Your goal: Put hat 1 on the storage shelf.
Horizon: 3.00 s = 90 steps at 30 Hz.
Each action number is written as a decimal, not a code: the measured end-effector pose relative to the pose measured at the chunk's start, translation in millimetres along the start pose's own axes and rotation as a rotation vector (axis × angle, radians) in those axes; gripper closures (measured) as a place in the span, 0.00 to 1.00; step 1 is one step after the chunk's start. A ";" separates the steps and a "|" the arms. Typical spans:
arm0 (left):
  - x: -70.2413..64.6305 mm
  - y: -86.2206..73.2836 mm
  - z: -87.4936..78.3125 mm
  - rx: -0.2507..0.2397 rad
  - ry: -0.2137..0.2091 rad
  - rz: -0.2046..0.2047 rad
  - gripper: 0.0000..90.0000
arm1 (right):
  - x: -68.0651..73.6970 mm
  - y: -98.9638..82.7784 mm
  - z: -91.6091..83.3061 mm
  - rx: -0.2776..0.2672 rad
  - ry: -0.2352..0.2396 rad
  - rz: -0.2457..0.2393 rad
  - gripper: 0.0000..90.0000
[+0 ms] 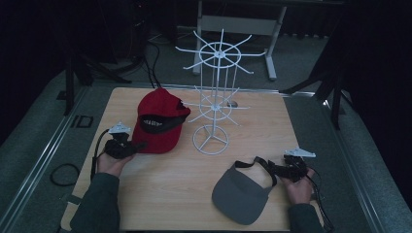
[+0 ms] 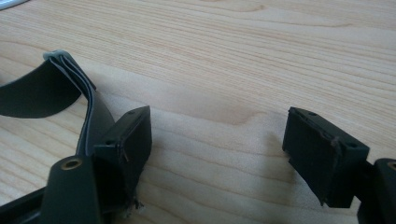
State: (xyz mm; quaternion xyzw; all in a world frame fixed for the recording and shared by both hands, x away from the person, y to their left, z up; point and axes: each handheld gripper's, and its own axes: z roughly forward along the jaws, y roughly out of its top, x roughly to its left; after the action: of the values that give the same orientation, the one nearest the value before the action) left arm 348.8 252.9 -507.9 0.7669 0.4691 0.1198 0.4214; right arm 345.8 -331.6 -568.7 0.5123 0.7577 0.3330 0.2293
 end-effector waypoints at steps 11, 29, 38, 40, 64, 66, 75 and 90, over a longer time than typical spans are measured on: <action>3.2 16.6 -14.2 -0.067 0.016 -0.020 0.95 | 0.0 0.0 0.0 0.000 0.000 0.000 0.26; 3.7 38.3 -30.8 -0.154 0.017 -0.038 0.95 | 0.0 0.0 -0.1 0.000 0.000 0.000 0.26; 2.3 47.3 -38.2 -0.190 0.027 -0.034 0.95 | 0.0 0.0 0.0 0.000 0.000 0.000 0.26; 1.6 49.2 -39.7 -0.197 0.027 -0.033 0.95 | 0.0 0.0 0.0 0.000 0.000 0.000 0.27; -10.2 67.3 -58.5 -0.329 0.026 -0.024 0.95 | 0.0 0.0 0.1 -0.001 0.000 0.000 0.27; -11.3 68.7 -60.7 -0.341 0.025 -0.022 0.95 | 0.0 0.0 0.1 -0.001 0.000 0.000 0.27; -18.1 76.4 -69.9 -0.383 0.017 -0.005 0.95 | 0.1 0.0 0.0 -0.001 0.000 0.000 0.26; -27.5 85.7 -84.2 -0.451 -0.007 0.011 0.95 | 0.1 0.1 0.0 -0.001 0.000 0.001 0.27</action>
State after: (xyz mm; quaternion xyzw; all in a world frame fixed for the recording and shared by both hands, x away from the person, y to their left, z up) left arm 338.5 257.8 -385.2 0.6562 0.4246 0.2214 0.5831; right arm 345.8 -331.5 -568.6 0.5128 0.7572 0.3334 0.2293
